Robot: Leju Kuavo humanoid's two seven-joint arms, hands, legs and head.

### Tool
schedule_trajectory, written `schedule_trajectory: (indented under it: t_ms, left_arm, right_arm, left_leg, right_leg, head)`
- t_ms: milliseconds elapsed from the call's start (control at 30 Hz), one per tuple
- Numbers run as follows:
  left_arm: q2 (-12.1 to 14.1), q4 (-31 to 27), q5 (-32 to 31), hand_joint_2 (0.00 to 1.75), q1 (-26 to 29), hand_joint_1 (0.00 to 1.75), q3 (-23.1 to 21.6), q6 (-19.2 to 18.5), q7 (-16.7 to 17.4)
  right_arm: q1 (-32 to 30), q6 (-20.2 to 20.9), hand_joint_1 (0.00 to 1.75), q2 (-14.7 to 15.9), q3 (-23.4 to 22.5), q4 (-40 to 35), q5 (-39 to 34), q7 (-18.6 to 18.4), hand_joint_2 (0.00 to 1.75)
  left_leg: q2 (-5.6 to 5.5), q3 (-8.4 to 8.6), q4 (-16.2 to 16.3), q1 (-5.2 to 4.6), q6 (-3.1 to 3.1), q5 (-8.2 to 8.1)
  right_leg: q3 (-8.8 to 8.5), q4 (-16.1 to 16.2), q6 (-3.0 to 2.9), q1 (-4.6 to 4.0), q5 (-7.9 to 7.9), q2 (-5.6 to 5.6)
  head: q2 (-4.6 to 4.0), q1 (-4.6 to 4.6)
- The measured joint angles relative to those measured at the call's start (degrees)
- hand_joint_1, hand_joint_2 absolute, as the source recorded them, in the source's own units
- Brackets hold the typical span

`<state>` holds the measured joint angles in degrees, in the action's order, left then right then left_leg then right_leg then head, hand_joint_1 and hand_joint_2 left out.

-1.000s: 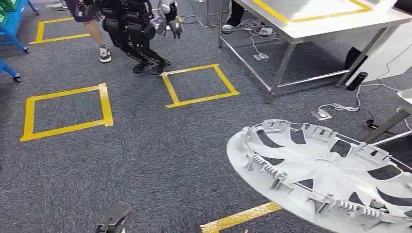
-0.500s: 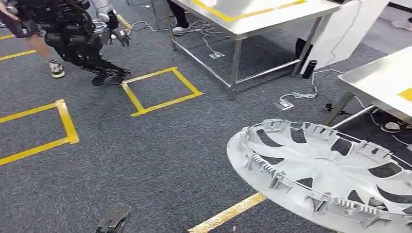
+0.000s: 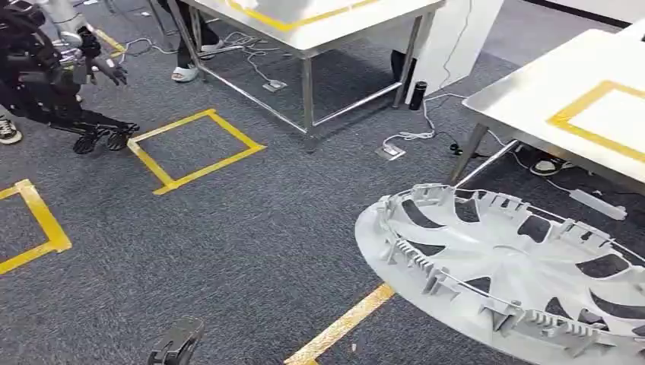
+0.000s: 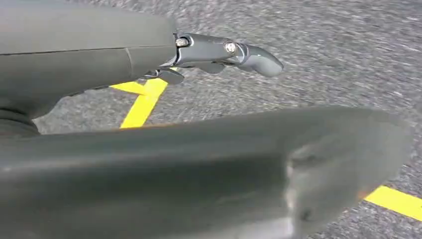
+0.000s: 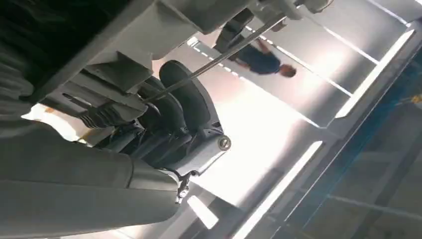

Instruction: Take the parts from the cabinet and place them on the table.

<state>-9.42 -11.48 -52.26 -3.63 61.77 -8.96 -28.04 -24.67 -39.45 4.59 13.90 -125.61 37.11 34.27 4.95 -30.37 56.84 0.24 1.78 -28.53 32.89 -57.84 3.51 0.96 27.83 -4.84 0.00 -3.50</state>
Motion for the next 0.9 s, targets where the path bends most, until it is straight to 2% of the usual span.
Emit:
schedule_trajectory:
  t_ms: [33,133,167,200,233,267,300,333,367,400,433,467,500,533,567,600,667,700,733,767,800,833,867,900]
  left_arm:
    - [0.02,0.00,0.00,0.00,-0.01,0.00,0.00,0.00,-0.02]
    - [0.07,0.00,0.00,0.00,-0.17,0.00,0.00,0.02,-0.02]
    - [0.07,0.00,0.00,0.00,-0.32,0.00,0.00,0.02,-0.02]
    - [0.09,0.00,0.00,0.00,-0.46,0.00,0.00,0.02,-0.04]
    - [0.09,0.00,0.00,0.00,-0.51,0.00,0.00,0.02,-0.11]
    - [0.11,0.00,0.00,0.00,-0.46,0.00,0.00,0.02,-0.11]
    - [0.07,0.00,0.00,0.00,-0.33,0.00,0.00,0.02,-0.11]
    - [0.02,0.02,0.00,0.00,-0.16,0.00,0.00,0.00,-0.11]
    - [0.00,0.02,0.02,0.00,-0.03,0.00,0.00,0.02,-0.11]
    - [0.00,0.02,0.02,0.00,-0.03,0.00,0.00,0.04,-0.11]
    - [0.00,0.02,0.02,0.00,-0.11,0.00,0.00,0.07,-0.11]
    - [0.00,0.02,0.02,0.00,-0.15,0.00,0.00,0.07,-0.11]
    - [0.09,0.02,0.02,0.00,-0.15,0.00,0.00,0.07,-0.11]
    - [0.33,0.02,0.04,0.00,-0.08,0.00,0.00,0.07,-0.11]
    - [0.18,0.02,0.09,0.00,-0.05,0.00,0.00,0.09,-0.11]
    - [0.24,0.02,0.09,0.00,-0.09,0.00,0.00,0.09,-0.11]
    - [0.18,0.02,0.09,0.00,-0.36,0.00,0.00,0.07,-0.09]
    - [-0.31,0.05,0.09,0.00,-0.53,0.00,0.02,0.00,-0.09]
    - [0.07,0.00,0.11,0.00,-0.74,0.00,0.02,0.04,-0.11]
    - [-0.06,0.02,0.11,0.00,-0.73,0.00,0.02,0.04,-0.11]
    - [-0.04,0.02,0.13,0.00,-0.56,0.00,0.02,0.04,-0.11]
    - [-0.04,0.02,0.15,0.00,-0.33,0.00,0.02,0.00,-0.09]
    - [-0.04,0.02,0.15,0.00,-0.23,0.00,0.04,-0.02,-0.11]
    - [-0.06,0.02,0.15,0.00,-0.24,0.00,0.04,-0.07,-0.11]
  right_arm:
    - [0.17,0.00,1.75,0.00,0.04,0.04,0.00,0.02,1.75]
    - [0.05,0.00,1.75,0.00,0.02,0.07,0.02,0.00,1.75]
    - [0.05,0.00,1.75,0.00,0.02,0.07,0.00,0.00,1.75]
    - [-0.09,0.00,1.75,0.00,0.02,0.07,0.00,0.02,1.75]
    - [0.04,0.00,1.75,0.00,0.02,0.04,-0.07,0.04,1.75]
    - [0.17,0.00,1.75,0.00,0.02,0.04,-0.11,0.04,1.75]
    - [0.17,0.00,1.75,0.00,0.02,0.04,-0.22,0.02,1.75]
    - [0.17,0.00,1.75,0.00,0.02,0.04,-0.31,0.02,1.75]
    - [0.16,0.00,1.75,0.00,0.02,0.04,-0.37,0.02,1.75]
    - [0.13,0.00,1.75,0.00,0.02,0.04,-0.39,0.00,1.75]
    - [0.11,0.00,1.75,0.00,0.02,0.04,-0.44,0.00,1.75]
    - [0.08,0.00,1.75,0.00,0.02,0.04,-0.46,0.00,1.75]
    - [0.09,0.00,1.75,0.00,0.00,0.04,-0.55,0.00,1.75]
    - [0.18,0.00,1.75,0.00,0.00,0.07,-0.57,-0.02,1.75]
    - [0.30,0.00,1.75,0.00,0.00,0.07,-0.61,-0.02,1.75]
    - [0.27,0.00,1.75,0.00,0.00,0.07,-0.74,-0.02,1.75]
    - [0.04,0.00,1.75,0.00,0.00,0.07,-0.79,-0.15,1.75]
    - [-0.06,0.00,1.75,0.04,0.02,0.02,-0.76,-0.15,1.75]
    - [-0.11,-0.02,1.75,0.13,0.00,0.00,-0.79,-0.15,1.75]
    - [0.19,-0.02,1.75,0.18,0.02,0.02,-0.87,-0.13,1.75]
    - [0.49,0.00,1.75,0.31,0.02,0.02,-0.92,-0.11,1.75]
    - [0.51,0.00,1.75,0.35,0.07,0.07,-0.92,-0.17,1.75]
    - [0.45,0.00,1.75,0.35,0.09,0.13,-0.92,-0.20,1.75]
    - [0.48,0.00,1.75,0.48,0.07,0.22,-0.92,-0.20,1.75]
  left_leg:
    - [0.44,-0.04,0.40,-0.48,-0.42,-0.29]
    - [2.11,0.36,0.32,-0.41,-0.81,-0.29]
    - [2.63,0.44,0.40,-0.31,-1.28,-0.77]
    - [0.40,0.29,1.33,-0.03,-1.64,-1.77]
    - [-2.30,-0.96,4.51,0.09,-1.74,-3.85]
    - [-3.70,-3.30,9.68,0.15,-1.81,-6.44]
    - [-4.21,-5.66,14.68,0.14,-1.85,-8.49]
    - [-4.33,-7.60,18.55,0.11,-1.76,-9.47]
    - [-4.38,-8.24,19.41,0.11,-1.61,-8.96]
    - [-4.48,-7.67,17.70,0.04,-1.30,-7.03]
    - [-4.79,-6.07,13.65,-0.05,-0.88,-4.20]
    - [-5.96,-3.77,8.18,-0.15,-0.33,-1.15]
    - [-8.84,-1.75,3.21,-0.17,0.29,0.99]
    - [-10.68,-1.08,1.97,0.01,0.77,0.34]
    - [-10.30,-0.87,0.93,-0.05,0.40,0.26]
    - [-9.71,-0.97,1.09,-0.28,0.31,0.26]
    - [-8.46,-0.81,0.52,-0.34,0.55,0.56]
    - [-7.42,-0.56,-0.46,0.33,0.56,1.05]
    - [-6.89,-0.34,-0.78,0.20,0.75,1.21]
    - [-5.97,-0.37,-0.84,0.21,0.98,1.27]
    - [-5.05,-0.40,-0.80,0.10,0.98,1.24]
    - [-4.00,-0.39,-0.79,0.02,0.99,1.13]
    - [-3.08,-0.40,-0.75,0.02,0.99,1.06]
    - [-2.15,-0.37,-0.71,0.06,0.84,0.95]
  right_leg:
    - [-0.77,0.50,-0.93,-0.31,-0.04,0.51]
    - [-0.17,0.06,-1.78,-0.56,-0.06,2.41]
    - [-0.43,0.34,-2.34,-0.29,-0.32,3.21]
    - [-0.43,0.39,-2.60,-0.15,-0.42,3.61]
    - [-0.37,0.38,-2.94,-0.07,-0.50,4.04]
    - [-0.32,0.37,-3.13,-0.08,-0.55,4.78]
    - [-0.23,0.34,-3.19,-0.14,-0.58,5.50]
    - [-0.17,0.32,-3.24,-0.27,-0.61,6.39]
    - [-0.20,0.31,-3.27,-0.37,-0.64,7.25]
    - [-0.26,0.30,-3.29,-0.47,-0.65,8.14]
    - [-0.33,0.26,-3.29,-0.55,-0.66,9.04]
    - [-0.44,0.24,-3.27,-0.61,-0.67,9.92]
    - [-0.39,0.24,-3.22,-0.45,-0.71,10.58]
    - [-0.13,0.05,-2.95,-0.76,-0.74,11.17]
    - [0.27,-0.10,-2.67,-0.41,-0.89,12.08]
    - [0.64,-0.07,-2.31,-0.14,-1.11,12.62]
    - [1.16,0.34,-1.38,0.02,-1.47,14.03]
    - [1.50,-0.23,-1.34,-0.01,-1.12,13.14]
    - [2.26,-1.60,-1.10,-0.52,0.12,9.68]
    - [4.26,-5.66,-0.85,-0.39,2.67,7.22]
    - [6.49,-10.46,-0.68,-0.27,4.89,6.00]
    - [8.40,-14.57,-0.49,-0.17,6.41,5.36]
    - [9.32,-16.42,-0.32,-0.10,6.60,5.13]
    - [8.69,-15.37,-0.14,0.00,5.37,4.91]
  head:
    - [0.00,-0.04]
    - [0.00,-0.04]
    - [0.00,-0.09]
    - [0.00,-0.15]
    - [0.00,-0.38]
    - [0.00,-0.55]
    - [0.00,-0.50]
    - [0.00,-0.59]
    - [0.00,-0.53]
    - [0.00,-0.53]
    - [0.00,-0.55]
    - [0.00,-0.55]
    - [0.00,-0.50]
    - [0.00,-0.35]
    - [0.00,-0.57]
    - [0.00,-0.50]
    - [0.00,-0.48]
    - [0.00,-0.64]
    - [0.00,-0.33]
    - [0.00,0.22]
    - [0.00,0.26]
    - [0.00,0.19]
    - [0.00,0.26]
    - [0.00,0.24]
